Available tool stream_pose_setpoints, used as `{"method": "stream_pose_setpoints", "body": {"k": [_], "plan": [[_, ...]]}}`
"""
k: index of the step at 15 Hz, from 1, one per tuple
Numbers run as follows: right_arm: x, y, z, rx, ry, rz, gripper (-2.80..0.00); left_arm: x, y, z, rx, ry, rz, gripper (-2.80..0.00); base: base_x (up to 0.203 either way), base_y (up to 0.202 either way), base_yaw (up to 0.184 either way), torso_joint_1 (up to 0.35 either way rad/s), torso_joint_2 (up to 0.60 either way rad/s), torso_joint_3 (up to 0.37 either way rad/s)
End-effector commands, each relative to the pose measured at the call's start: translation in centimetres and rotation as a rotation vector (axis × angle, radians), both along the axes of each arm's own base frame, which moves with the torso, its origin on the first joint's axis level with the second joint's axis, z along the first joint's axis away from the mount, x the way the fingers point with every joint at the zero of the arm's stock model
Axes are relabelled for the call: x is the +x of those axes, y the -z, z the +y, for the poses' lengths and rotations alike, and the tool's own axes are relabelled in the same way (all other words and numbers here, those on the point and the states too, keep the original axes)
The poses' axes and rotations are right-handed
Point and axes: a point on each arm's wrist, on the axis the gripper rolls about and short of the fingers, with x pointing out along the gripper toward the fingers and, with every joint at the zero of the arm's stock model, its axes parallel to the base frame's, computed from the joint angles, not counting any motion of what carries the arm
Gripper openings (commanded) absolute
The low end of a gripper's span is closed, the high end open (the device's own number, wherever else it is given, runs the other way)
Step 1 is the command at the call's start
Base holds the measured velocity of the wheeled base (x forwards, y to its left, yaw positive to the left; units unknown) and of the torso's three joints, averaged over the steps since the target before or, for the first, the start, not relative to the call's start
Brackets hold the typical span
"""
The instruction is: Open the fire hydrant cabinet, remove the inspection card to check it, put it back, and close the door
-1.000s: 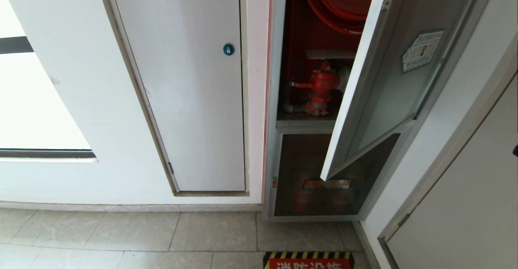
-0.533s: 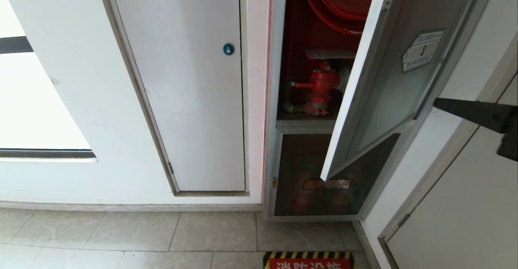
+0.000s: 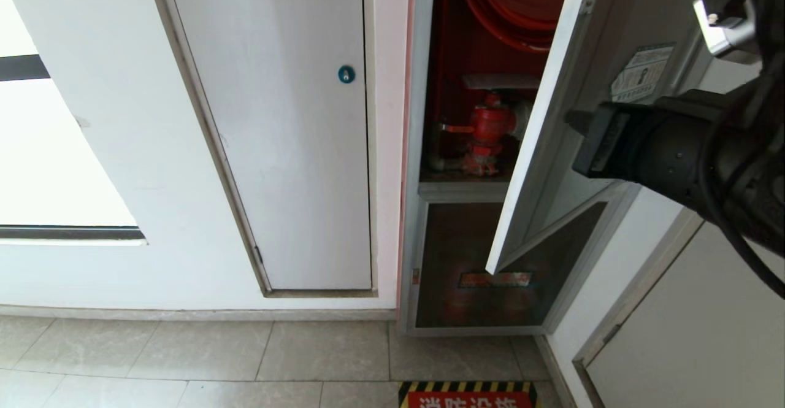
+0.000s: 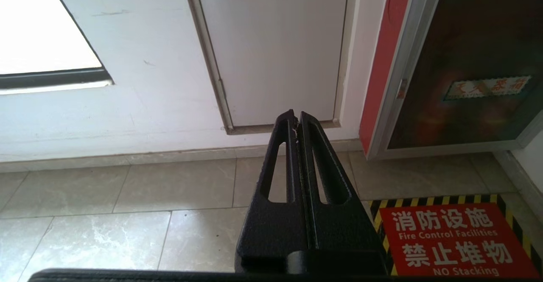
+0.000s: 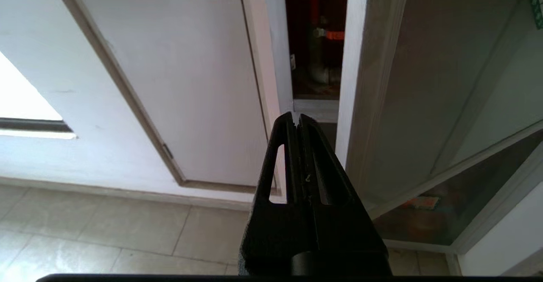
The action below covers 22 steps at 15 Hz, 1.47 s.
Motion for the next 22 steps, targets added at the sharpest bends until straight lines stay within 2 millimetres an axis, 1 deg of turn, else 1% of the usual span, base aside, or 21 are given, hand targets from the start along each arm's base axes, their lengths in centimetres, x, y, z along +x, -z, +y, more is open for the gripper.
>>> {"method": "stream_pose_setpoints", "body": {"k": [1,3,5,8,14,17,20,22], "plan": [[1.8,0.9,1.9,-0.016,0.011,0.008,-2.8,0.0,0.0,0.0,0.0,0.0,0.001,-2.8,0.0,0.0,0.0,0.0,0.0,0.0],[3.0,0.6,2.9,0.006,0.051,-0.024,-2.8,0.0,0.0,0.0,0.001,0.0,0.001,-2.8,0.0,0.0,0.0,0.0,0.0,0.0],[4.6,0.7,4.1,0.002,0.104,-0.033,-2.8,0.0,0.0,0.0,0.0,0.0,0.001,-2.8,0.0,0.0,0.0,0.0,0.0,0.0],[6.2,0.3,5.3,0.029,0.174,-0.059,-2.8,0.0,0.0,0.0,0.001,0.0,0.001,-2.8,0.0,0.0,0.0,0.0,0.0,0.0],[8.3,0.3,5.3,0.028,0.307,-0.059,-2.8,0.0,0.0,0.0,0.0,0.0,0.001,-2.8,0.0,0.0,0.0,0.0,0.0,0.0],[8.4,-0.3,5.3,-0.002,0.312,-0.075,-2.8,0.0,0.0,0.0,0.0,0.0,0.001,-2.8,0.0,0.0,0.0,0.0,0.0,0.0],[10.2,-0.8,6.2,-0.009,0.326,-0.098,-2.8,0.0,0.0,0.0,0.001,0.0,0.001,-2.8,0.0,0.0,0.0,0.0,0.0,0.0],[11.6,-0.4,6.7,-0.053,0.347,-0.095,-2.8,0.0,0.0,0.0,0.0,0.0,0.001,-2.8,0.0,0.0,0.0,0.0,0.0,0.0]]}}
